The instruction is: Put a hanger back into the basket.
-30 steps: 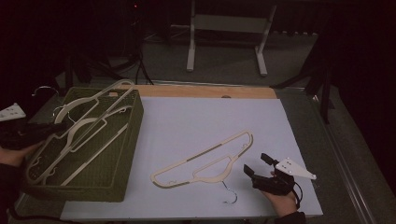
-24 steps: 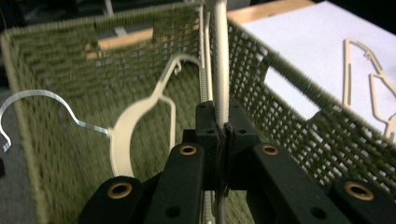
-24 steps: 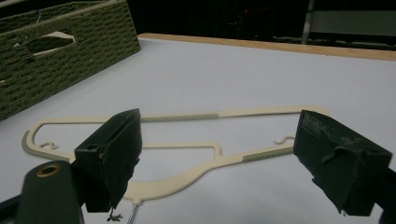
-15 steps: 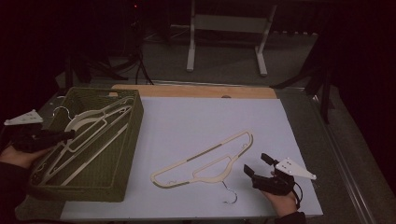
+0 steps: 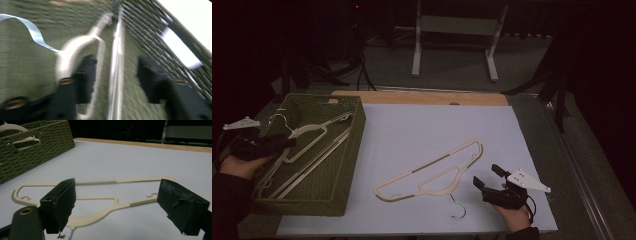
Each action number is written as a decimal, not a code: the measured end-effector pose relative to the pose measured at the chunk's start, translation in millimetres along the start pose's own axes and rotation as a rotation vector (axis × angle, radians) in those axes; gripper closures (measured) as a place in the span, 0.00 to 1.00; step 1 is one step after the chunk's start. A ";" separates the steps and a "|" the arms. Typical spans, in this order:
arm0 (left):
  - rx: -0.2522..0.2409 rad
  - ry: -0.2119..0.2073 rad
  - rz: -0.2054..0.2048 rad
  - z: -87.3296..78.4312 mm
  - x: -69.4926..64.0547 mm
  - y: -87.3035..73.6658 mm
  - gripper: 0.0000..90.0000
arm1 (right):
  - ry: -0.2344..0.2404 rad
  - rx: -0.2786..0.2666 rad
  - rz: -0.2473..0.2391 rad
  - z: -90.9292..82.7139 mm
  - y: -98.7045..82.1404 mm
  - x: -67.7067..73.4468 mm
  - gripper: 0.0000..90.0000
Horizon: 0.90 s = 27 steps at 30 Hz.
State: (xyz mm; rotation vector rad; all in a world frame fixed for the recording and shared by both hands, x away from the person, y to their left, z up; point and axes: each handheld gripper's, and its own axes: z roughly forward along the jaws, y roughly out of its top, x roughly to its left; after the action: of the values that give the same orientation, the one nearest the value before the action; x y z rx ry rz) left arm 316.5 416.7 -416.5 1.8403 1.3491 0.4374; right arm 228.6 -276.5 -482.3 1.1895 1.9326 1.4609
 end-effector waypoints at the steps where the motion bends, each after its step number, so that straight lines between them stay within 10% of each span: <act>1: -0.034 0.040 -0.008 -4.8 0.1 0.6 0.48 | 0.000 0.000 0.000 -0.2 0.1 0.3 0.17; 5: -0.165 0.188 -0.019 -25.4 -1.4 -0.7 0.37 | 0.000 -0.003 -0.002 -0.5 0.3 0.4 0.17; 10: -0.226 0.170 -0.013 -37.0 -7.2 -2.9 0.29 | 0.000 0.001 -0.001 0.2 0.0 0.7 0.17; 16: -0.362 0.175 0.111 -66.5 -65.5 -12.0 0.21 | -0.001 0.009 -0.006 2.2 -0.9 1.8 0.17; 27: -0.382 0.048 0.244 -71.2 -145.0 -17.7 0.16 | 0.005 0.024 -0.009 3.6 -1.9 2.9 0.17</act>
State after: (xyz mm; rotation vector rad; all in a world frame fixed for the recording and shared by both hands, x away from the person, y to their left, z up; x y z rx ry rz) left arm 203.1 314.6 -360.6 1.6816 0.9905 0.8124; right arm 229.1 -272.3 -484.9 1.1870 1.9614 1.4410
